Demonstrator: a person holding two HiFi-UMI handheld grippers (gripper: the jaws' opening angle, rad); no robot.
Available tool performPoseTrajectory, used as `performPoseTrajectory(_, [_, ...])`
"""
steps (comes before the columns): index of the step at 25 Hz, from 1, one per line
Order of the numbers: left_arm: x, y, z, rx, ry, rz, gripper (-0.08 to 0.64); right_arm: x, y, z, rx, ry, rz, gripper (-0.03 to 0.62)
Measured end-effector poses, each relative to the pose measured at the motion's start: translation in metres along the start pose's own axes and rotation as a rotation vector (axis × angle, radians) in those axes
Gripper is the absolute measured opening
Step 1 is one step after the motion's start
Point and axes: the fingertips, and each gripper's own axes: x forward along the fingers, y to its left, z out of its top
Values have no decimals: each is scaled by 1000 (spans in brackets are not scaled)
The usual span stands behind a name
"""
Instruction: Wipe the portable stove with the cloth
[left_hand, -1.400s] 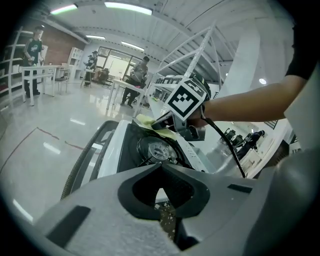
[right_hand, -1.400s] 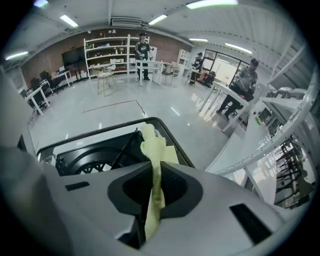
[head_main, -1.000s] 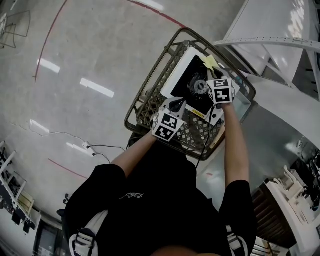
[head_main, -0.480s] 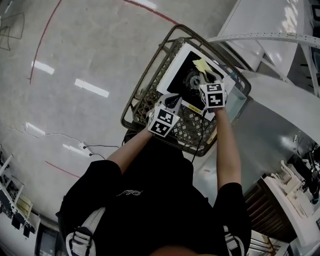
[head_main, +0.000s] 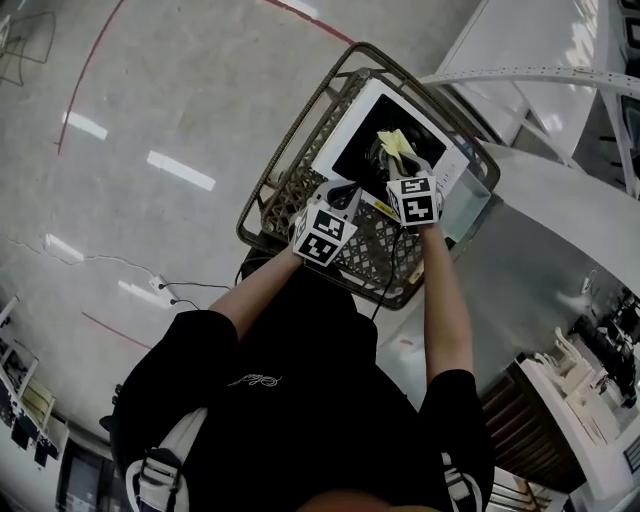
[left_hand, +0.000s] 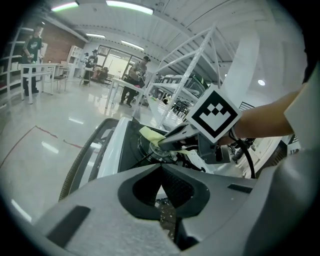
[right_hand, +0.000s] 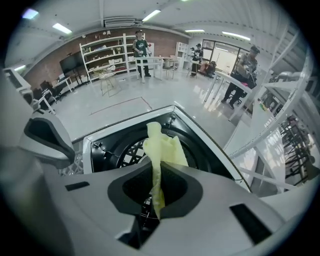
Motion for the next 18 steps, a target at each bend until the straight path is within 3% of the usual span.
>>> performPoseTrajectory(18, [-44, -10, -53, -22, 12, 105, 18, -19, 58, -20, -45, -66, 48, 28])
